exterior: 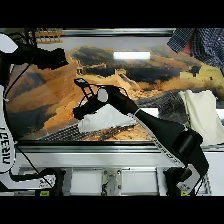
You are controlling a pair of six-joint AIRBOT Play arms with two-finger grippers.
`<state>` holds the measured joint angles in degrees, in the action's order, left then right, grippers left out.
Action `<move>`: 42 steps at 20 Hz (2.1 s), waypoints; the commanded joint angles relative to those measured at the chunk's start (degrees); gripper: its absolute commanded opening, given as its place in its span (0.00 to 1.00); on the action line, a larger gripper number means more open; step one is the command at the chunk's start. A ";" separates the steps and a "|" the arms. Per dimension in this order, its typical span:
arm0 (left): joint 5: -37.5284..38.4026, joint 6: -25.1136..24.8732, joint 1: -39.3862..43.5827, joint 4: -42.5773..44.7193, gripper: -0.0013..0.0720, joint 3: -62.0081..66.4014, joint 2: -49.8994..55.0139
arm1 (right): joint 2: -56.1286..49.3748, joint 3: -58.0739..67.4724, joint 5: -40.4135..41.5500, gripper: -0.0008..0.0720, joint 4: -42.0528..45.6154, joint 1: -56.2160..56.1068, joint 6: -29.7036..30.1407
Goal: Fold the clothes and pants, and hang the long-sleeved shirts on hangers.
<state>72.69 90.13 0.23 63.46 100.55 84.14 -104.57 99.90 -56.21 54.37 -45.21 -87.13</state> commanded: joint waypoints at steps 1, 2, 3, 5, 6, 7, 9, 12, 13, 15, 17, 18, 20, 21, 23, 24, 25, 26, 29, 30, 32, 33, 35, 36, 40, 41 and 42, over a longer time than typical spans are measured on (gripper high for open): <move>-1.84 -0.42 -0.44 0.07 0.03 -6.01 -3.67 | 2.80 -1.84 0.46 0.74 0.87 2.45 3.17; -3.04 -0.79 -0.44 0.00 0.03 -9.90 -5.22 | 5.42 -4.39 -1.22 0.74 3.93 5.18 3.19; -4.09 -0.79 -0.37 -0.04 0.03 -13.81 -6.71 | 8.17 -7.80 -3.06 0.74 6.23 8.24 3.19; -6.38 -0.81 0.11 -0.13 0.03 -22.23 -9.73 | 14.23 -17.44 -5.86 0.74 9.40 16.17 3.41; -7.67 -0.85 0.81 -0.13 0.03 -26.29 -10.99 | 16.98 -22.73 -6.43 0.74 9.92 21.09 3.39; -8.92 -0.83 1.55 -0.17 0.03 -29.68 -11.96 | 19.06 -27.39 -6.51 0.74 9.88 25.75 3.37; -11.37 -0.83 3.65 -0.26 0.03 -35.34 -13.49 | 20.87 -35.08 -6.45 0.82 7.67 34.82 3.41; -14.84 -0.79 7.56 -0.59 0.03 -40.44 -14.29 | 18.69 -41.44 -5.07 0.99 -0.81 44.02 7.78; -15.15 -0.79 8.70 -0.57 0.03 -40.96 -14.14 | 17.31 -42.12 -4.15 0.99 -3.69 45.24 9.94; -15.85 -0.76 10.80 -0.59 0.03 -40.92 -13.99 | 14.25 -42.16 -2.71 0.99 -8.48 45.38 13.70; -17.33 -0.76 12.28 -0.59 0.03 -40.94 -13.99 | 11.47 -42.12 -2.12 0.99 -16.33 44.06 19.21; -18.27 -0.74 12.85 -0.59 0.03 -40.92 -13.99 | 10.34 -42.12 -2.12 0.99 -20.31 43.08 21.86; -19.43 -0.72 13.60 -0.61 0.03 -40.92 -13.99 | 8.57 -42.10 -2.08 0.89 -25.79 40.28 25.27; -19.56 -0.72 13.60 -0.61 0.03 -40.92 -13.99 | 7.87 -42.07 -1.99 0.81 -26.91 38.66 25.92; -19.76 -0.48 13.60 -0.61 0.03 -40.94 -13.99 | 6.99 -42.03 -0.57 0.80 -27.23 35.80 25.88; -19.74 -0.09 13.57 -0.57 0.03 -40.92 -13.99 | 6.93 -42.03 0.74 0.61 -27.21 34.58 25.92; -19.74 -0.09 13.60 -0.59 0.03 -40.94 -14.01 | 6.95 -41.99 1.92 0.21 -27.30 33.73 25.90; -19.74 -0.09 13.60 -0.59 0.03 -40.94 -13.99 | 7.02 -41.97 2.56 0.02 -27.63 33.31 25.90; -19.74 -0.09 13.60 -0.59 0.03 -40.94 -13.99 | 9.01 -39.80 2.08 0.02 -22.75 34.82 20.11; -19.74 -0.09 13.60 -0.59 0.03 -40.94 -13.99 | 10.62 -38.07 1.49 0.02 -17.53 36.39 16.50; -19.80 -0.09 13.60 -0.57 0.03 -40.94 -13.99 | 14.93 -32.94 -1.60 0.02 -3.48 41.62 6.71; -19.82 -0.09 13.60 -0.57 0.03 -40.94 -13.99 | 17.20 -29.77 -4.20 0.02 3.30 45.16 2.23; -20.20 -0.09 13.60 -0.57 0.03 -40.94 -13.99 | 21.14 -24.02 -9.07 0.02 12.26 52.78 -2.12; -20.52 -0.09 13.60 -0.57 0.03 -40.94 -13.99 | 22.73 -21.66 -10.75 0.02 14.75 56.61 -2.95; -21.20 -0.09 13.60 -0.57 0.03 -40.94 -13.99 | 27.47 -15.87 -10.64 0.02 16.13 71.71 -3.43; -21.38 -0.11 13.60 -0.57 0.03 -40.94 -13.99 | 28.13 -15.04 -10.27 0.02 16.09 74.97 -3.63; -21.46 -0.11 13.60 -0.57 0.03 -40.94 -13.99 | 28.57 -14.58 -10.14 0.02 15.87 77.64 -3.82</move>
<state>51.68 90.13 13.78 62.87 59.64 70.19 -78.48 82.19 -65.84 67.53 23.53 -88.99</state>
